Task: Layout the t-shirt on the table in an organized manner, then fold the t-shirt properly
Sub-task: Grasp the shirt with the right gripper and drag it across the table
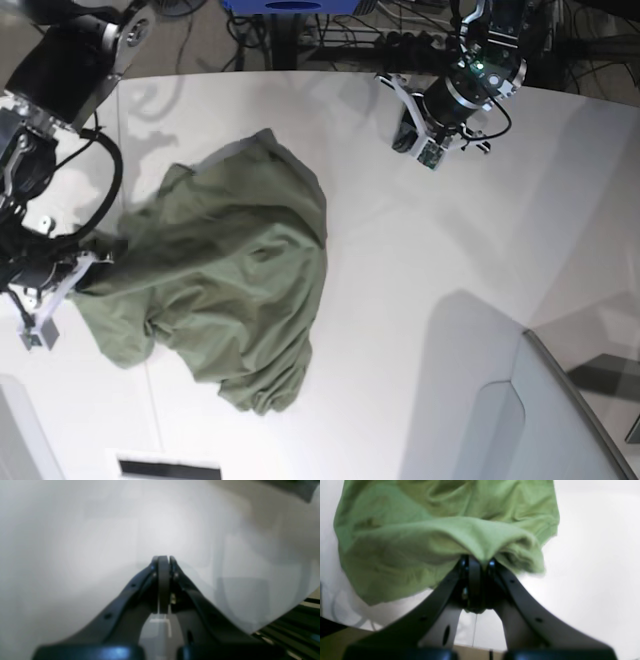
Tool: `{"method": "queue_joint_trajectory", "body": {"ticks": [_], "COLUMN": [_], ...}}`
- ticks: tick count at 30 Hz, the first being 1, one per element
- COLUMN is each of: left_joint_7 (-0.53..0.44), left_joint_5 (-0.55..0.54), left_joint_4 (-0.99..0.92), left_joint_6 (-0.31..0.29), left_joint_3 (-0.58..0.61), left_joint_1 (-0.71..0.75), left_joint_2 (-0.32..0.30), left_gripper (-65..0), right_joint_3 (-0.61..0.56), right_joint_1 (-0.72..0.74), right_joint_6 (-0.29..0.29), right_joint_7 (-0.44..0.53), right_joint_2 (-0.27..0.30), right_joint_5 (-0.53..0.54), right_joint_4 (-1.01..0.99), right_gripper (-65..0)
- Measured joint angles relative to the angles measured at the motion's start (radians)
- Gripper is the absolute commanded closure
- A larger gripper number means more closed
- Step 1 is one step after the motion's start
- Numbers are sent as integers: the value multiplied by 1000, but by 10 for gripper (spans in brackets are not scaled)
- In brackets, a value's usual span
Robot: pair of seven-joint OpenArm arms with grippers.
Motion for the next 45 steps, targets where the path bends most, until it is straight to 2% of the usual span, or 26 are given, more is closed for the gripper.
{"method": "queue_joint_trajectory", "body": {"ticks": [4,7,8,10,12,14,17,21,25,28,30,34,37,40,42,45], "left_joint_7": [0,0,0,5,2,-4,2,4,4,3,3,4,4,4,3,5], "left_joint_5": [-4,-4,-3,-3,-4,-13,-13,-6,-1,-3,-4,-11,-25,-98,-104,-103], "left_joint_4": [0,0,0,0,0,6,10,8,8,7,8,11,20,31,31,33], "left_joint_6": [-1,-2,5,6,3,-5,-7,0,2,4,-3,-3,8,3,0,0], "left_joint_3": [0,-1,-4,22,98,161,181,173,195,301,372,457,462,463,463,460], "left_joint_1": [0,0,-2,-19,-46,-63,-62,-69,-69,-73,-72,-90,-97,-97,-98,-103], "left_joint_2": [3,13,26,54,63,69,69,60,53,51,57,66,66,51,42,23], "left_gripper": [0,-5,-46,-105,-125,-123,-123,-122,-120,-122,-132,-140,-221,-299,-296,-252], "right_joint_3": [14,15,15,15,12,8,6,3,-51,-53,-56,-60,-60,-60,-59,-60], "right_joint_1": [-24,-27,-27,-24,-24,-24,-24,10,53,44,43,54,56,77,105,166], "right_joint_6": [-10,-10,-10,-10,-10,-10,-9,-6,-10,-15,-64,-77,-77,-77,-77,-78], "right_joint_7": [105,148,155,154,153,130,47,-15,11,26,40,49,47,45,43,38], "right_joint_2": [58,68,68,68,68,67,56,-12,-6,-2,-3,-2,3,19,20,17], "right_joint_5": [-19,-20,-19,-17,-17,-14,-12,-6,-5,-22,-21,-19,-17,-18,-17,-12], "right_joint_4": [-128,-190,-198,-196,-177,-136,-44,66,40,10,6,6,6,6,9,10], "right_gripper": [0,0,0,0,0,0,0,0,0,0,0,0,0,0,0,0]}}
